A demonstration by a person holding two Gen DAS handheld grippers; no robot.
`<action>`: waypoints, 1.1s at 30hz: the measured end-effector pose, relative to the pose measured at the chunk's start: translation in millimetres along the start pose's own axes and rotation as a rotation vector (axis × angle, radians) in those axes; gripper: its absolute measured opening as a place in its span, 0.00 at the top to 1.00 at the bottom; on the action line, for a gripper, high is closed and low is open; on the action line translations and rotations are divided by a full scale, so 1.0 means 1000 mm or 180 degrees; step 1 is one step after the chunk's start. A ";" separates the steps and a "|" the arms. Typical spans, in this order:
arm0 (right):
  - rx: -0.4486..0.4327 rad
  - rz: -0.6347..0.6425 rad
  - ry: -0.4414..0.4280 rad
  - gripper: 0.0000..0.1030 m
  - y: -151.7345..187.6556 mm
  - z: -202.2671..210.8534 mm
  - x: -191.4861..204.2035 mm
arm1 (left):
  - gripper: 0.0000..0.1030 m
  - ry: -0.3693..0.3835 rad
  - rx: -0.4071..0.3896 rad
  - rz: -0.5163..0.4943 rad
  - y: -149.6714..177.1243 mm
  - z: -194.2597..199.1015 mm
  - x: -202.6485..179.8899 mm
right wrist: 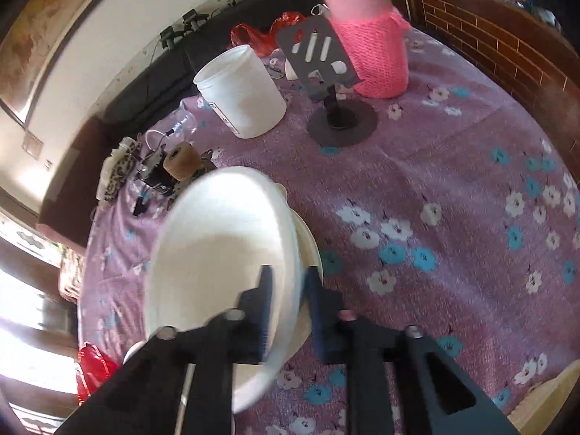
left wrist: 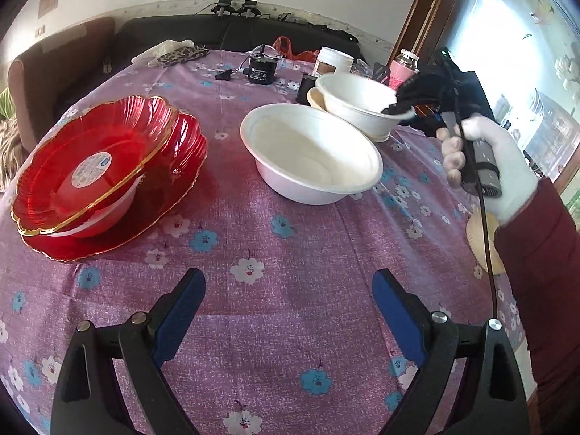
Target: Organize plates and bowls
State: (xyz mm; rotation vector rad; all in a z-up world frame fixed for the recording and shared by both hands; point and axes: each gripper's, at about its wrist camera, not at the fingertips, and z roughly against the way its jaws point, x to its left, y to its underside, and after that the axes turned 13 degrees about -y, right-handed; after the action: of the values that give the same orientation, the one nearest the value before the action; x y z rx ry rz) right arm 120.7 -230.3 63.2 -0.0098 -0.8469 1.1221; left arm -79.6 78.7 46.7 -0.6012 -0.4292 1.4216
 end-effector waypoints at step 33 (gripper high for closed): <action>0.0537 0.0832 -0.0333 0.54 0.227 0.079 -0.003 | 0.11 0.0439 0.0477 0.0350 0.005 -0.026 -0.019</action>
State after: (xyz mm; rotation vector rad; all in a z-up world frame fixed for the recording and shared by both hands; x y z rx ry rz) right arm -105.2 -157.7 23.3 0.0807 -0.8581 1.4478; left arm -69.5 56.7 24.6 -0.6039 -0.1807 1.4916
